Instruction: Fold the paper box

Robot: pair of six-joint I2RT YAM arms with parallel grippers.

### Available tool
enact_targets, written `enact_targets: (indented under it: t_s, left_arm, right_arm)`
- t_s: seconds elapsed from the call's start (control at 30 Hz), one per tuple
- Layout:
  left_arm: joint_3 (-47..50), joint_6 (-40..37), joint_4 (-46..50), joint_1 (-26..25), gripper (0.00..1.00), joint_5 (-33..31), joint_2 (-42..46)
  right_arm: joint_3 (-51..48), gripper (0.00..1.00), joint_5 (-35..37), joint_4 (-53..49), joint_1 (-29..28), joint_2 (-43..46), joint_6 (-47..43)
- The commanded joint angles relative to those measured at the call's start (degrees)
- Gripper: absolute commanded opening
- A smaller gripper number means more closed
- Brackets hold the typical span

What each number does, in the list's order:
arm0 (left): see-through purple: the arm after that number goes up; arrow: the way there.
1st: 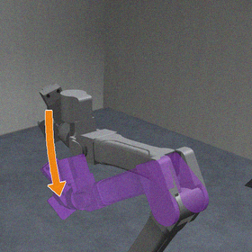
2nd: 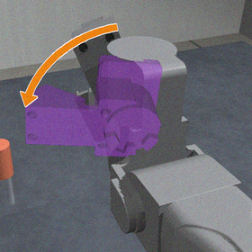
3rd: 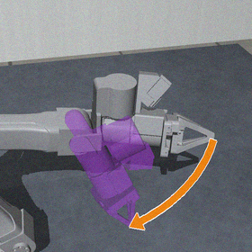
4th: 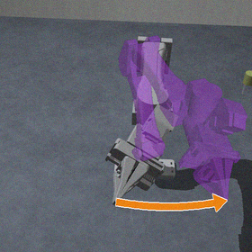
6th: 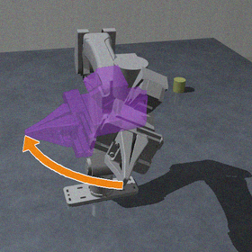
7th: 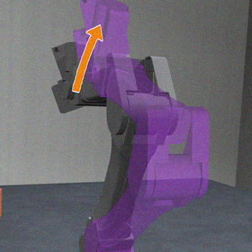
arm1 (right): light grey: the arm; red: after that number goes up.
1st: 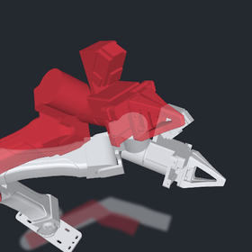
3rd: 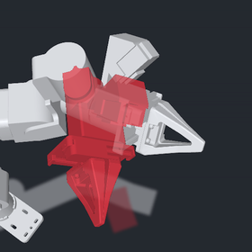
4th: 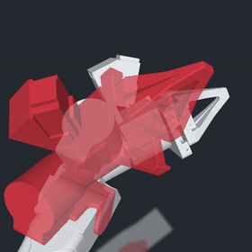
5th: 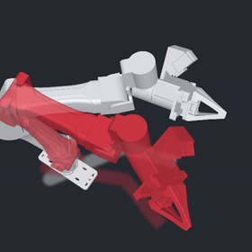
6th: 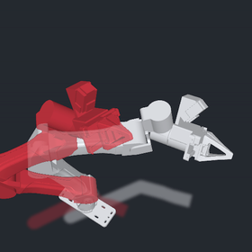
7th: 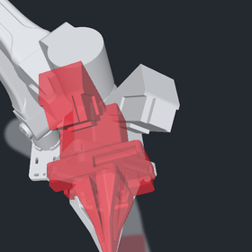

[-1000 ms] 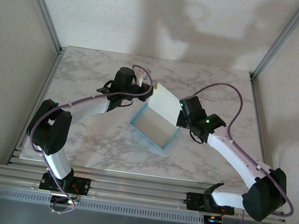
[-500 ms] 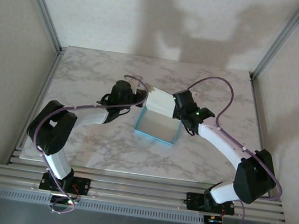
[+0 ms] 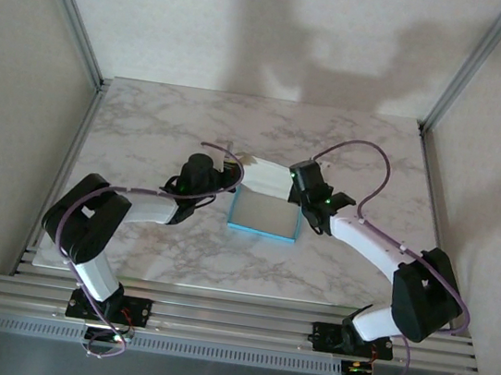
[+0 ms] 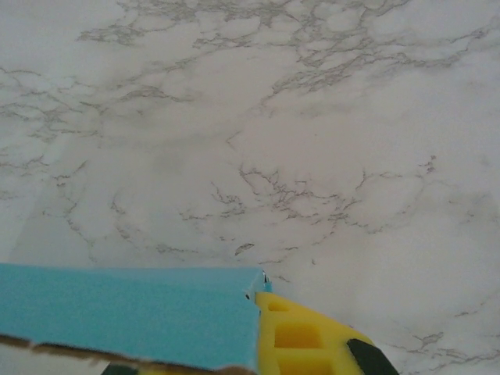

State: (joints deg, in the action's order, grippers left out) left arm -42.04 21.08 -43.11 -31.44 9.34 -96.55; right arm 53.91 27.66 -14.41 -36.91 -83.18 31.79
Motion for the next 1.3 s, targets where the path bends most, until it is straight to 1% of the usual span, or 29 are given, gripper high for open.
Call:
enact_targets:
  t_s: [0.0,0.27,0.53,0.77,1.0,1.1,1.27]
  left_arm:
    - [1.6,1.5,-3.7,-1.5,0.03,-1.4,2.4]
    - [5.6,2.6,-8.1,-2.9,0.04,-4.5,3.3]
    - [11.0,3.3,-13.4,-4.0,0.05,-6.1,4.6]
    - [12.9,9.2,-16.3,-4.9,0.05,-7.3,4.3]
    - [11.9,17.4,-13.9,-5.4,0.06,-11.0,4.8]
    - [13.0,18.2,-15.4,-6.6,0.06,-13.2,4.7]
    - [15.9,18.9,-21.0,-8.0,0.08,-14.9,3.6]
  right_arm:
    - [-2.2,0.00,0.9,4.3,-0.4,2.4,2.5]
    - [-6.8,0.00,0.7,6.2,-1.5,5.2,4.6]
    - [-11.9,0.00,2.1,8.3,-3.6,8.0,6.4]
    - [-13.1,0.00,2.8,7.9,-4.8,8.7,6.9]
    - [-12.9,0.00,3.2,7.6,-5.5,7.9,7.3]
    - [-13.3,0.00,3.4,7.9,-5.5,7.9,7.8]
    - [-14.2,0.00,3.6,8.7,-5.6,8.2,8.4]
